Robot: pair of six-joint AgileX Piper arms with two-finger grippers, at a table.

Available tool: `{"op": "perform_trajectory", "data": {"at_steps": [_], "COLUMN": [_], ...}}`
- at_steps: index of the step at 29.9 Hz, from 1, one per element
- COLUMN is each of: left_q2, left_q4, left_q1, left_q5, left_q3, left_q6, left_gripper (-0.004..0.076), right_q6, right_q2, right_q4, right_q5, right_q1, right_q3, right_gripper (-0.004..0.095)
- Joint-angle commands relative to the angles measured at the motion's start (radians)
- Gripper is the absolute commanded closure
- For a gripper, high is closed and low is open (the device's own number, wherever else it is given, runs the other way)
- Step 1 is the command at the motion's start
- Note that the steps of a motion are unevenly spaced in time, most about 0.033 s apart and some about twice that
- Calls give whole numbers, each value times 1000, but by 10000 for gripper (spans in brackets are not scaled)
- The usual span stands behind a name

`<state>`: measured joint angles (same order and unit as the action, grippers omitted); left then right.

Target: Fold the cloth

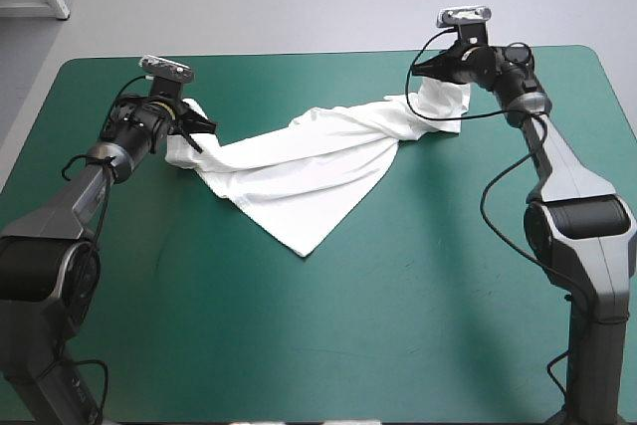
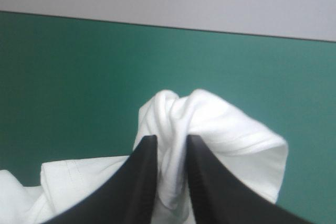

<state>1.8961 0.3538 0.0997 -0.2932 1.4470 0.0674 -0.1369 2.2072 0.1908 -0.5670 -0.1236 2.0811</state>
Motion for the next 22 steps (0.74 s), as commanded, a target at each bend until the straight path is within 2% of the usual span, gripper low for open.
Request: {"op": "perform_trajectory", "data": {"at_steps": [1,2,4,6,8,10,13,20,22], "left_q2": [-3,10,20,22,20,-1,-58,-280,-339], "left_q4": [46,52,52,52,52,45,38,-22,-43], "left_q1": [0,0,0,0,0,0,4,59,87], "left_q5": [208,241,300,351,338,282,142,-404,-504], "left_q3": [28,28,29,32,56,85,133,186,186], "left_q6": [13,13,6,-3,-2,-2,16,50,44], "left_gripper": [501,435,304,204,176,178,178,185,197], "right_q6": [-44,-44,-44,-39,-39,-39,-39,-27,-24], "right_q2": [-39,-35,-37,-53,-80,-115,-181,-358,-391], "right_q4": [45,43,31,12,2,2,7,18,16], "right_q5": [91,91,91,81,62,19,-74,-411,-476], "right_q1": [5,5,6,8,11,16,26,26,26], "right_q3": [29,29,34,36,38,40,40,40,40], "right_gripper": [433,359,276,274,277,277,278,278,278]}}
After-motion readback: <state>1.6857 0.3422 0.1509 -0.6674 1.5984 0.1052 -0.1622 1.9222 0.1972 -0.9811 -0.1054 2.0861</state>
